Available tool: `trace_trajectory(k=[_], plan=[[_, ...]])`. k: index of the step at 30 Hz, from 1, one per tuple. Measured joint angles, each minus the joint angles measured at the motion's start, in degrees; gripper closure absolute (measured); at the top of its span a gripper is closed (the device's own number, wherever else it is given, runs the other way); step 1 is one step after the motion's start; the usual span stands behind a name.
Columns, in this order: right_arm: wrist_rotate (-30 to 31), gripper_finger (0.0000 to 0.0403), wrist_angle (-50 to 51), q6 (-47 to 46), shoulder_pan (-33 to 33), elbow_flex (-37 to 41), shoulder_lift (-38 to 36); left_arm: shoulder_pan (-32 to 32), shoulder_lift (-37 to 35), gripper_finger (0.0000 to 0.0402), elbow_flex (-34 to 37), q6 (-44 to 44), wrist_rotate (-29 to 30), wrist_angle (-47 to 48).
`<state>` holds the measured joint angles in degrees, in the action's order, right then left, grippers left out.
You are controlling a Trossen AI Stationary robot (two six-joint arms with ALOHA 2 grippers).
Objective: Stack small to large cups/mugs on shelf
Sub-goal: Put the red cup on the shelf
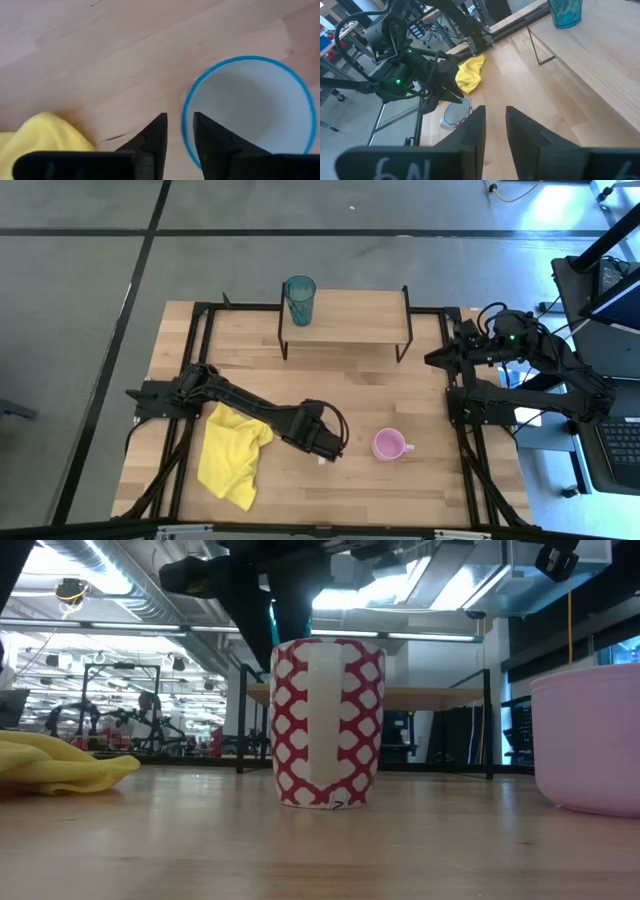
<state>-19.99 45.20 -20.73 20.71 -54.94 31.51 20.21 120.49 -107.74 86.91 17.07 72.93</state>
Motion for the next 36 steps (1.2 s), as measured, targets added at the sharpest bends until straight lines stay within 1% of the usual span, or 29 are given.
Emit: trace_trajectory(k=[4,14,20,30,32,36], plan=[[-0.45,0.0326,0.05,0.0,0.0,0.0,0.0,0.33,-0.57,0.031,0.0,1.13,-0.27,1.75],[-0.63,0.0326,0.12,0.44,0.0,0.0,0.0,1.91,-5.32,0.0308,-0.02,1.51,-0.04,0.05],[-0.63,0.0326,0.01,0.39,0.0,0.0,0.0,2.54,-5.33,0.0309,-0.07,1.12,-1.6,-0.25],[-1.15,0.0326,-2.09,-0.07,0.0,-0.02,0.0,3.57,-5.31,0.031,-0.05,-0.45,-0.86,-0.33],[-2.54,0.0326,-1.59,-0.74,0.0,-0.02,0.0,3.91,-5.31,0.0308,-0.04,0.52,0.19,-0.33],[-3.04,0.0326,-0.51,-1.56,-0.02,-0.02,0.0,3.33,-5.31,0.031,-0.02,4.43,1.04,0.13]])
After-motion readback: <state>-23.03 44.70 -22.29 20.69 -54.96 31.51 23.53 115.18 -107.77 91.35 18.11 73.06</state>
